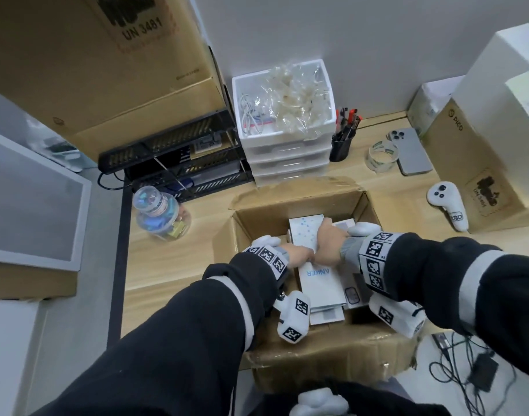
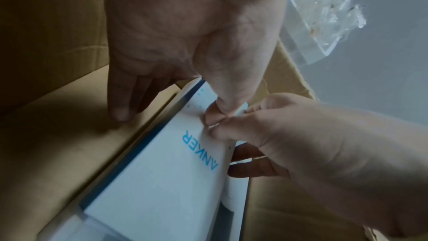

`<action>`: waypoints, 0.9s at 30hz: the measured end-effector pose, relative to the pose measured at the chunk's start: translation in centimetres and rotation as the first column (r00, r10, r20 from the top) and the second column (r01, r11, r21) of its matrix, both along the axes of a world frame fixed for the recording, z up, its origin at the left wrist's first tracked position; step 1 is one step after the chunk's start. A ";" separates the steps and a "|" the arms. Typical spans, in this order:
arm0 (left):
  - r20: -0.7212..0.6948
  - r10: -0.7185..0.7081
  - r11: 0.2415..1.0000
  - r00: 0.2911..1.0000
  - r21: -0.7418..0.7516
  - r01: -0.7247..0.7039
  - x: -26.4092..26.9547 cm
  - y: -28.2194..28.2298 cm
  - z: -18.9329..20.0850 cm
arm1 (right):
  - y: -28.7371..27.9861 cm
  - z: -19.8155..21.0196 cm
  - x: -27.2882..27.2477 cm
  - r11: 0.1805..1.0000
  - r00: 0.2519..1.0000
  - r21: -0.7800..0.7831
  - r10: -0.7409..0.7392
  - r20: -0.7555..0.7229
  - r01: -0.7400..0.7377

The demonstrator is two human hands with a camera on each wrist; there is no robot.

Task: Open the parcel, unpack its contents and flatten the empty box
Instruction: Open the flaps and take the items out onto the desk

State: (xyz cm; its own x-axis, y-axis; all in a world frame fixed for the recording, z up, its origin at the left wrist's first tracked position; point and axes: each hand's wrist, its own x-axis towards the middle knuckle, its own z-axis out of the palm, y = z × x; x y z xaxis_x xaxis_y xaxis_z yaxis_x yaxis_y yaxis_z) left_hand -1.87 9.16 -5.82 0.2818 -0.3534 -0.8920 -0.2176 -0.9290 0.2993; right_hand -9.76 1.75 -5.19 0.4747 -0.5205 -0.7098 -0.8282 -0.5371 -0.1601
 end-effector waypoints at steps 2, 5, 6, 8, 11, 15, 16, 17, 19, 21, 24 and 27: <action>-0.064 0.119 0.993 0.991 0.026 -0.118 0.0 0.1 -1.2 | -0.1 -0.5 0.2 1.000 1.000 0.022 0.013 0.013 -0.014; -0.163 0.280 0.960 0.946 0.075 -0.271 0.4 0.3 -3.4 | -0.3 -0.4 0.3 0.996 1.000 0.086 0.010 0.000 -0.010; -0.191 0.322 0.947 0.927 0.081 -0.312 0.5 0.3 -3.9 | -0.3 -0.5 0.3 0.995 1.000 0.103 -0.009 -0.002 0.009; -0.226 0.377 0.926 0.898 0.081 -0.369 0.6 0.4 -4.5 | -0.1 -0.7 0.5 0.984 0.998 0.168 -0.054 -0.011 0.055; -0.237 0.393 0.919 0.888 0.095 -0.382 0.8 0.4 -5.2 | 0.0 -1.5 0.5 0.943 0.985 0.285 -0.166 -0.046 0.172; -0.228 0.391 0.920 0.892 0.060 -0.388 1.0 0.4 -6.9 | -0.1 -1.8 0.9 0.880 0.944 0.353 -0.328 -0.035 0.319; -0.198 0.379 0.925 0.904 0.065 -0.373 1.0 0.3 -7.2 | -0.1 -1.8 1.0 0.874 0.940 0.357 -0.339 -0.039 0.331; -0.159 0.378 0.926 0.912 0.076 -0.371 1.0 0.3 -7.5 | -0.1 -1.7 1.2 0.872 0.937 0.357 -0.347 -0.035 0.336; -0.189 0.408 0.913 0.893 0.062 -0.404 1.2 0.2 -7.5 | -0.1 -1.7 1.5 0.872 0.934 0.350 -0.355 -0.026 0.341; -0.237 0.397 0.913 0.887 0.000 -0.409 1.5 0.2 -7.3 | 0.1 -1.8 1.7 0.867 0.929 0.353 -0.369 -0.021 0.352; -0.226 0.422 0.900 0.878 -0.015 -0.436 1.6 0.5 -6.7 | 0.5 -1.7 1.8 0.858 0.922 0.359 -0.387 -0.020 0.368; -0.182 0.433 0.895 0.883 -0.026 -0.445 1.4 0.0 -5.3 | 0.5 -1.5 1.9 0.849 0.910 0.358 -0.414 -0.005 0.388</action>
